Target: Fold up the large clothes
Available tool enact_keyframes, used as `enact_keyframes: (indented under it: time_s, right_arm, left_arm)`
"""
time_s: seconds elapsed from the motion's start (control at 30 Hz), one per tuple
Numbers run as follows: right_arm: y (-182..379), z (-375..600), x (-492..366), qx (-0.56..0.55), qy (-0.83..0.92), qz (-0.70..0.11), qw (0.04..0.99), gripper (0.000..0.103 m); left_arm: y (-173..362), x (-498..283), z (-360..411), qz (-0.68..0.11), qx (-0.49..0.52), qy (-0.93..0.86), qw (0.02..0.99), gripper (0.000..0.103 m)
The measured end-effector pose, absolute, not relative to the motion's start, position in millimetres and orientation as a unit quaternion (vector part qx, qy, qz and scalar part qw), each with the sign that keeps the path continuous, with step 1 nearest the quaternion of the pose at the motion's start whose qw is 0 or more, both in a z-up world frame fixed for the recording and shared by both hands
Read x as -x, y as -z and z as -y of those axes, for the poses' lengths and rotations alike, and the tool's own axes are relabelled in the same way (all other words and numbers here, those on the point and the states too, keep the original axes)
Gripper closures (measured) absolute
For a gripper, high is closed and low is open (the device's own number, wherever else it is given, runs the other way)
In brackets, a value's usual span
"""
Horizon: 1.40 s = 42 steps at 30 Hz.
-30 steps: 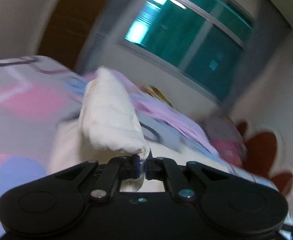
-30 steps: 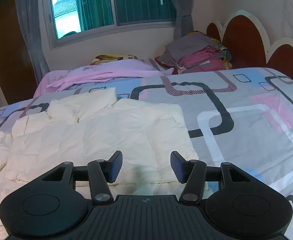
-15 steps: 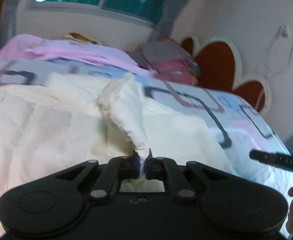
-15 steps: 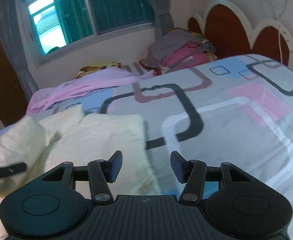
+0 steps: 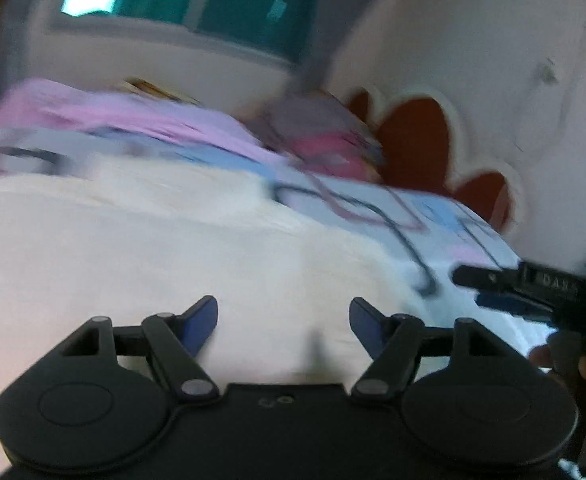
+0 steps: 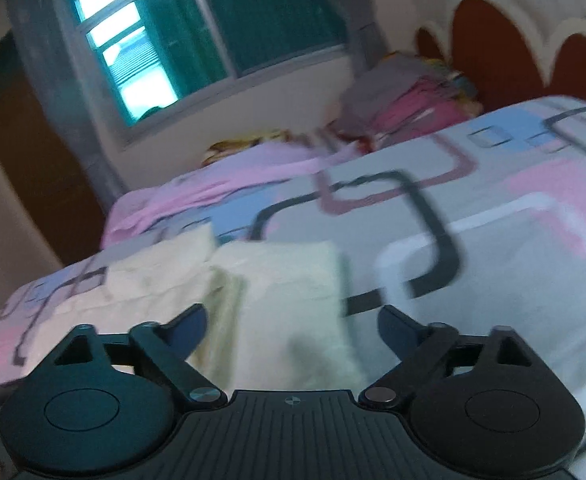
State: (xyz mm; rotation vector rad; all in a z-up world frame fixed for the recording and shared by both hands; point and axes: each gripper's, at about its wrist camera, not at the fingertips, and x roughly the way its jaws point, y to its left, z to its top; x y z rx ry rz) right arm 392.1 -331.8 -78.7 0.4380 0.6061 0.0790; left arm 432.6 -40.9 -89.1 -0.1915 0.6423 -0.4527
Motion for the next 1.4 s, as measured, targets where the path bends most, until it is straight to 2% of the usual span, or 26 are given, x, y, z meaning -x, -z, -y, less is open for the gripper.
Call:
enact_keyframes:
  time_s: [0.2, 0.27, 0.3, 0.33, 0.37, 0.4, 0.43, 0.5, 0.6, 0.73, 0.83, 0.87, 0.9, 0.93, 0.97, 1.0, 1.1, 1.13, 1.17, 1.27, 1.4]
  right_arm:
    - [99.6, 298.1, -426.8, -0.202, -0.072, -0.334, 0.918, 0.02]
    - [107.6, 290.8, -434.8, -0.195, -0.073, -0.348, 0.914, 0.025]
    - [112.1, 286.4, -438.9, -0.191, -0.073, -0.36, 0.91, 0.035]
    - [115.0, 283.2, -440.8, -0.185, -0.073, -0.369, 0.908, 0.052]
    - [116.7, 279.7, -442.3, -0.177, -0.074, -0.375, 0.907, 0.06]
    - [116.8, 276.8, -442.1, -0.17, -0.075, -0.376, 0.908, 0.08]
    - [114.4, 274.3, -440.2, -0.164, -0.074, -0.374, 0.91, 0.092]
    - [103.5, 271.2, -431.0, -0.151, -0.072, -0.365, 0.916, 0.095]
    - [96.3, 264.5, -417.5, -0.114, -0.054, -0.36, 0.925, 0.096]
    - [127.3, 264.9, -432.7, -0.114, -0.021, -0.414, 0.903, 0.096]
    - [111.3, 267.2, -422.3, -0.107, 0.012, -0.375, 0.921, 0.095]
    - [103.3, 268.4, -418.8, -0.107, 0.019, -0.36, 0.927, 0.094]
    - [95.6, 269.7, -416.3, -0.111, 0.022, -0.344, 0.932, 0.083]
    - [88.1, 269.6, -417.2, -0.115, 0.019, -0.328, 0.937, 0.054]
    - [83.1, 266.5, -420.3, -0.112, 0.015, -0.317, 0.942, 0.044]
    - [77.1, 259.9, -426.2, -0.101, 0.009, -0.304, 0.947, 0.038]
    - [67.0, 239.2, -449.1, -0.088, -0.03, -0.298, 0.95, 0.039]
    - [67.0, 228.5, -459.1, -0.073, -0.045, -0.301, 0.95, 0.05]
    - [69.7, 218.6, -469.8, -0.054, -0.053, -0.308, 0.948, 0.053]
    - [86.0, 201.1, -490.4, -0.027, -0.052, -0.33, 0.942, 0.054]
    - [123.8, 206.7, -511.9, -0.011, -0.026, -0.374, 0.927, 0.054]
  left_arm:
    - [93.0, -435.1, -72.3, -0.313, 0.089, 0.077, 0.942, 0.044]
    - [98.6, -439.3, -94.5, -0.315, 0.093, 0.052, 0.943, 0.045]
    - [103.2, -442.6, -102.5, -0.32, 0.095, 0.048, 0.941, 0.046]
    - [105.7, -445.3, -108.5, -0.326, 0.096, 0.047, 0.939, 0.047]
    - [111.1, -448.6, -112.9, -0.335, 0.099, 0.052, 0.936, 0.048]
    - [116.9, -451.4, -115.4, -0.343, 0.098, 0.054, 0.933, 0.049]
    - [120.8, -454.3, -115.7, -0.347, 0.096, 0.056, 0.931, 0.049]
    - [125.0, -457.2, -118.1, -0.349, 0.09, 0.056, 0.931, 0.049]
    - [128.3, -458.3, -120.1, -0.347, 0.074, 0.053, 0.933, 0.049]
    - [134.1, -461.8, -123.5, -0.361, 0.063, 0.064, 0.928, 0.049]
    - [124.4, -463.7, -126.0, -0.366, 0.052, 0.071, 0.926, 0.046]
    - [118.3, -463.2, -127.4, -0.357, 0.049, 0.07, 0.93, 0.04]
    - [111.9, -464.4, -128.0, -0.345, 0.046, 0.071, 0.935, 0.031]
    - [106.5, -468.2, -127.4, -0.337, 0.042, 0.073, 0.938, 0.03]
    - [102.3, -473.9, -126.2, -0.331, 0.039, 0.077, 0.939, 0.03]
    - [98.6, -482.5, -123.4, -0.329, 0.037, 0.084, 0.94, 0.03]
    - [92.3, -505.4, -108.6, -0.322, 0.032, 0.107, 0.94, 0.031]
    - [92.2, -513.1, -101.1, -0.323, 0.026, 0.115, 0.939, 0.031]
    - [93.8, -521.1, -92.7, -0.326, 0.018, 0.122, 0.937, 0.031]
    - [105.5, -542.0, -78.3, -0.338, -0.014, 0.118, 0.934, 0.029]
    - [131.5, -562.8, -94.1, -0.359, -0.001, 0.101, 0.928, 0.023]
